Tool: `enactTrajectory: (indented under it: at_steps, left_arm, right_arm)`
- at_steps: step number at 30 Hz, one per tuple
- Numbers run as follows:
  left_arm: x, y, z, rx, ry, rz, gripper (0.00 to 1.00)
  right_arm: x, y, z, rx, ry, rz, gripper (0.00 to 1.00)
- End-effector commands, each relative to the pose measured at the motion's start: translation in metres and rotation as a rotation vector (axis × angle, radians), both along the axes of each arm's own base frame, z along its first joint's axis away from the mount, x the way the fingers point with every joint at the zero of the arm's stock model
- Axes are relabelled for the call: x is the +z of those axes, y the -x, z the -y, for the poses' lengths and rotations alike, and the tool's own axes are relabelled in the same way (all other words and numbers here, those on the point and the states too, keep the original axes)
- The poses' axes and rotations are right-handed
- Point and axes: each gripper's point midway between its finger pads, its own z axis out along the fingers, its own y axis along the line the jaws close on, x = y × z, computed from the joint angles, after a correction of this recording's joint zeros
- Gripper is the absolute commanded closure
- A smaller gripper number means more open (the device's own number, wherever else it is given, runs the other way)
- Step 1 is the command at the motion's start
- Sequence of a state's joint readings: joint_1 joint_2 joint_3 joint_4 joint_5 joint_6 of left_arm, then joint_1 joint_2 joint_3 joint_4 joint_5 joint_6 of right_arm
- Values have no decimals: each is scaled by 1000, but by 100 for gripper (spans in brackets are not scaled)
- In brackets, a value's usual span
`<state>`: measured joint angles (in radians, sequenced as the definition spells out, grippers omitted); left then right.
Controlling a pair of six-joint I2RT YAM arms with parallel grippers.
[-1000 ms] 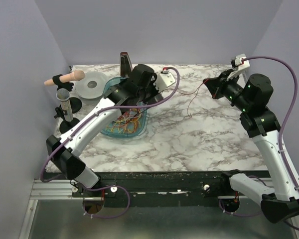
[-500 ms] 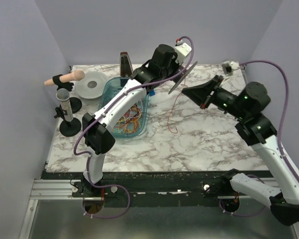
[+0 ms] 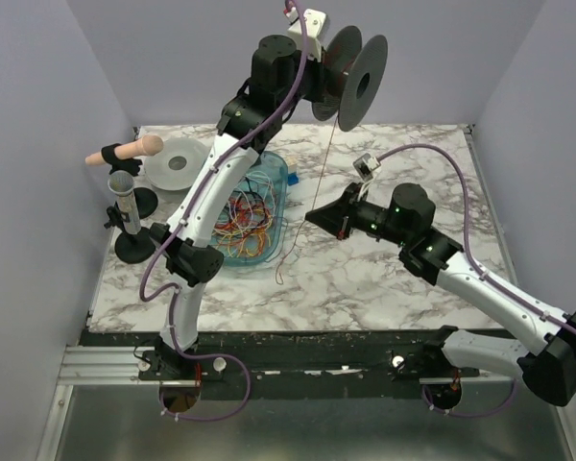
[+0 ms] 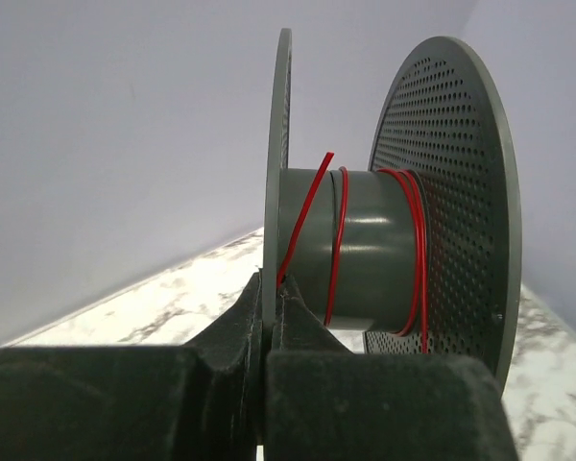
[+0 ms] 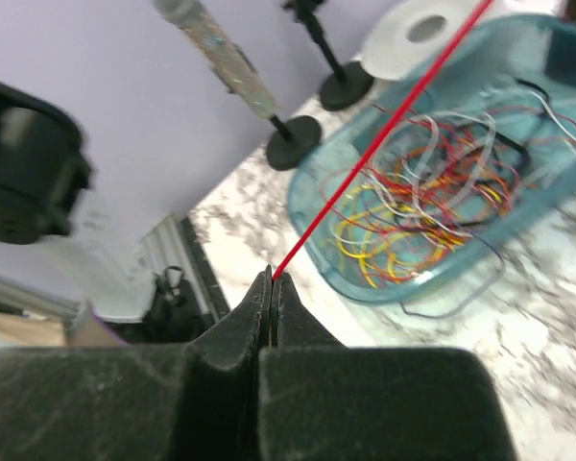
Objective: Wrap the cables
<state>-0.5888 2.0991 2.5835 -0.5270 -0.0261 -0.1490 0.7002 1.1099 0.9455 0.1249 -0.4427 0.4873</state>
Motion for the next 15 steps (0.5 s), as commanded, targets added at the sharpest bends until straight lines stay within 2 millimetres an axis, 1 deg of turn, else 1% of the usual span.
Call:
enactTrajectory:
  at_steps: [1, 3, 5, 6, 8, 12, 14, 15]
  left_arm:
    - [114, 51, -18, -89, 250, 165, 100]
    - [127, 71, -21, -138, 260, 175, 100]
    - [135, 92, -20, -207, 253, 172, 100]
    - [138, 106, -19, -258, 241, 174, 100]
    - [137, 129, -16, -349, 211, 167, 100]
    - [124, 168, -14, -505, 124, 157, 100]
    - [113, 191, -12, -605, 77, 144, 100]
    - [105, 201, -11, -655, 52, 134, 100]
  right_arm:
    - [-56, 12, 0, 15, 42, -86, 99]
    - [-76, 5, 3, 4, 40, -135, 99]
    - [-84, -7, 12, -32, 2, -165, 99]
    - [-88, -16, 20, -68, -14, -188, 99]
    - [-93, -30, 37, -122, -37, -195, 99]
    - [-101, -60, 80, -258, -23, -178, 99]
    - [-103, -71, 101, -308, -12, -159, 99]
    - [-102, -72, 107, -315, -3, -150, 99]
